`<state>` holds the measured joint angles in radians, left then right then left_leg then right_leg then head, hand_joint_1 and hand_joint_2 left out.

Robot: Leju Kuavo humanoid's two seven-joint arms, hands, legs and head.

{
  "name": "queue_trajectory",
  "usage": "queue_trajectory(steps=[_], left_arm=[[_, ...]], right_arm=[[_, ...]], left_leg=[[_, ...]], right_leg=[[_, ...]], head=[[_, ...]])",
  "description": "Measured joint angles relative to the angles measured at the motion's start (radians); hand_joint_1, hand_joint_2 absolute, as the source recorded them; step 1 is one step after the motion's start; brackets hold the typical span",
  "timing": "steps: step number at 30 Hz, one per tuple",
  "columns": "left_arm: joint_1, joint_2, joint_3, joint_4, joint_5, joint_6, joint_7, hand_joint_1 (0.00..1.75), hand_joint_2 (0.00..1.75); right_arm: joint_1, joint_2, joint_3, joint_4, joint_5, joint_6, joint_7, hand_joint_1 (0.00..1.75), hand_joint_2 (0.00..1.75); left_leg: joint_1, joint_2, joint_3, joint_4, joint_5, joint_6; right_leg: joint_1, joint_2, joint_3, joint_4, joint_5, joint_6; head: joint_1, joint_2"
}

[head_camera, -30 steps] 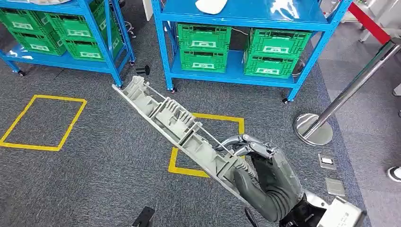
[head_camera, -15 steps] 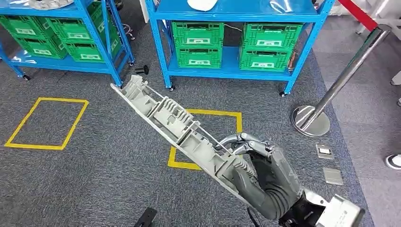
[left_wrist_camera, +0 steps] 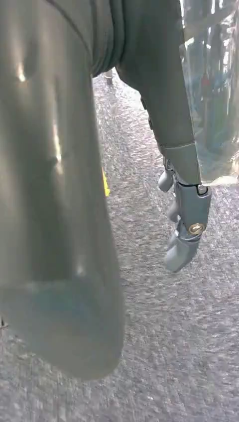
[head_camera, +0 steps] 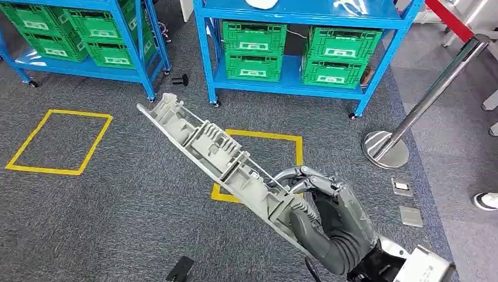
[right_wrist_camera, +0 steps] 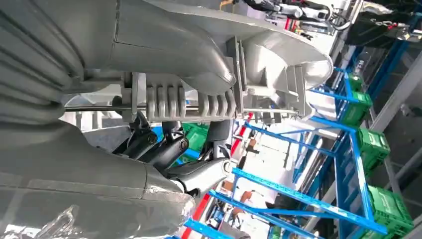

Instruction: Take the parts from the cabinet and place them on the table.

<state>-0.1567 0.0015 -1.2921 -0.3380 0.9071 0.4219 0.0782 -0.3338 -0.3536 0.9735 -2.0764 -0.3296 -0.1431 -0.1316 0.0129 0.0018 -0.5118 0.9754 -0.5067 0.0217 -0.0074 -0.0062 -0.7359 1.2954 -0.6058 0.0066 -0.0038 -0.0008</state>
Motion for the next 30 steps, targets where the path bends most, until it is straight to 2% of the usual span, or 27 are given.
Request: queue_trajectory(steps=[1,2,3,4,5,6,7,8,9,15,21,23,24,25,26,29,30], left_arm=[[0.000,0.000,0.000,0.000,0.000,0.000,0.000,0.00,1.75],[0.000,-0.001,0.000,0.000,0.000,0.000,0.000,0.00,1.75],[0.000,-0.001,-0.001,0.000,0.000,0.000,0.000,0.00,1.75],[0.000,-0.002,0.000,0.000,-0.001,-0.001,-0.001,0.00,1.75],[0.000,-0.002,0.000,0.000,-0.001,-0.001,-0.003,0.00,1.75],[-0.001,-0.002,0.000,0.000,0.000,-0.001,-0.005,0.00,1.75],[-0.001,-0.002,0.000,0.000,0.000,-0.001,-0.006,0.00,1.75],[-0.001,-0.002,0.000,0.000,0.000,-0.002,-0.008,0.00,1.75],[0.002,-0.001,0.000,0.000,0.000,-0.002,-0.008,0.00,1.75],[0.002,-0.001,-0.001,0.001,0.000,-0.006,-0.011,0.00,1.75],[0.003,0.000,-0.001,0.005,-0.003,-0.009,-0.011,0.00,1.75],[0.003,0.000,-0.001,0.006,-0.003,-0.009,-0.011,0.00,1.75],[0.003,0.000,-0.001,0.006,-0.003,-0.009,-0.011,0.00,1.75],[0.003,-0.001,0.000,0.006,-0.003,-0.009,-0.011,0.00,1.75],[0.002,-0.001,0.000,0.006,-0.003,-0.009,-0.012,0.00,1.75],[0.004,-0.002,0.000,0.006,-0.003,-0.011,-0.014,0.00,1.75],[0.006,-0.002,0.000,0.006,-0.003,-0.011,-0.014,0.00,1.75]], right_arm=[[0.000,-0.001,0.000,0.000,0.001,0.000,0.000,1.75,1.75],[0.000,-0.001,0.000,0.000,0.003,0.000,0.000,1.75,1.75],[0.000,-0.001,0.000,0.000,0.004,0.000,0.000,1.75,1.75],[0.000,-0.001,0.000,0.000,0.004,0.000,0.000,1.75,1.75],[-0.001,-0.001,0.000,0.000,0.005,0.002,0.000,1.75,1.75],[-0.002,-0.001,0.000,0.000,0.007,0.003,-0.002,1.75,1.75],[-0.003,-0.001,0.000,-0.001,0.011,0.003,-0.004,1.75,1.75],[-0.001,-0.001,0.000,-0.001,0.015,0.003,-0.005,1.75,1.75],[0.000,-0.001,0.000,-0.001,0.021,0.005,-0.007,1.75,1.75],[0.000,-0.002,0.001,-0.001,0.046,0.006,-0.014,1.75,1.75],[0.002,-0.002,0.001,-0.001,0.083,0.004,-0.020,1.75,1.75],[0.002,-0.002,0.001,-0.001,0.092,0.004,-0.020,1.75,1.75],[0.002,-0.002,0.000,-0.003,0.097,0.003,-0.021,1.75,1.75],[0.003,-0.003,-0.002,-0.004,0.103,0.003,-0.021,1.75,1.75],[0.001,-0.003,-0.003,-0.005,0.108,0.003,-0.022,1.75,1.75],[0.006,-0.003,-0.003,-0.005,0.119,0.002,-0.023,1.75,1.75],[0.008,-0.003,-0.003,-0.005,0.121,0.002,-0.023,1.75,1.75]], left_leg=[[0.000,0.000,-0.005,0.004,0.001,-0.001],[0.000,0.000,-0.008,0.007,0.002,-0.001],[0.000,0.000,-0.010,0.011,0.001,-0.002],[0.000,-0.001,-0.010,0.014,-0.001,-0.004],[0.000,-0.001,-0.011,0.017,-0.003,-0.008],[-0.008,-0.001,-0.020,0.021,-0.003,-0.015],[-0.007,-0.001,-0.028,0.027,-0.001,-0.020],[-0.008,-0.001,-0.033,0.032,-0.006,-0.021],[-0.009,-0.001,-0.034,0.032,-0.004,-0.007],[-0.006,0.000,-0.030,0.024,0.002,-0.016],[-0.008,0.000,-0.032,0.029,-0.002,-0.013],[-0.011,-0.001,-0.035,0.027,-0.001,-0.011],[-0.011,-0.002,-0.031,0.013,0.006,-0.005],[0.004,-0.003,-0.015,-0.006,0.017,-0.010],[0.004,-0.008,-0.011,-0.014,0.021,-0.005],[0.005,-0.019,-0.012,-0.014,0.020,-0.004],[0.006,-0.026,-0.012,-0.012,0.020,-0.005]], right_leg=[[-0.001,0.000,-0.005,0.021,0.003,0.001],[-0.001,0.000,0.015,-0.007,0.028,0.001],[-0.002,0.000,0.052,-0.074,0.065,-0.001],[-0.002,0.000,0.100,-0.162,0.106,-0.004],[-0.002,0.000,0.143,-0.246,0.136,-0.009],[0.004,-0.001,0.156,-0.269,0.119,-0.016],[0.004,-0.001,0.155,-0.287,0.115,-0.023],[0.002,0.001,0.149,-0.288,0.116,-0.024],[0.002,0.001,0.148,-0.285,0.116,-0.024],[0.006,0.002,0.147,-0.283,0.114,-0.035],[0.003,0.000,0.148,-0.284,0.116,-0.034],[0.001,-0.003,0.150,-0.289,0.119,-0.028],[0.003,-0.004,0.155,-0.294,0.121,-0.023],[0.002,-0.002,0.154,-0.291,0.111,-0.020],[0.004,0.000,0.141,-0.261,0.090,-0.015],[-0.008,0.001,0.032,-0.045,-0.002,0.001],[-0.011,0.001,0.004,0.000,-0.006,0.005]], head=[[0.002,0.000],[0.004,0.000],[0.005,0.000],[0.005,0.000],[0.007,0.000],[0.008,0.000],[0.009,0.000],[0.005,0.000],[0.005,0.000],[0.002,0.000],[0.000,0.000],[0.000,0.000],[-0.003,0.000],[-0.003,0.000],[0.004,0.000],[0.010,0.000],[0.011,0.000]])
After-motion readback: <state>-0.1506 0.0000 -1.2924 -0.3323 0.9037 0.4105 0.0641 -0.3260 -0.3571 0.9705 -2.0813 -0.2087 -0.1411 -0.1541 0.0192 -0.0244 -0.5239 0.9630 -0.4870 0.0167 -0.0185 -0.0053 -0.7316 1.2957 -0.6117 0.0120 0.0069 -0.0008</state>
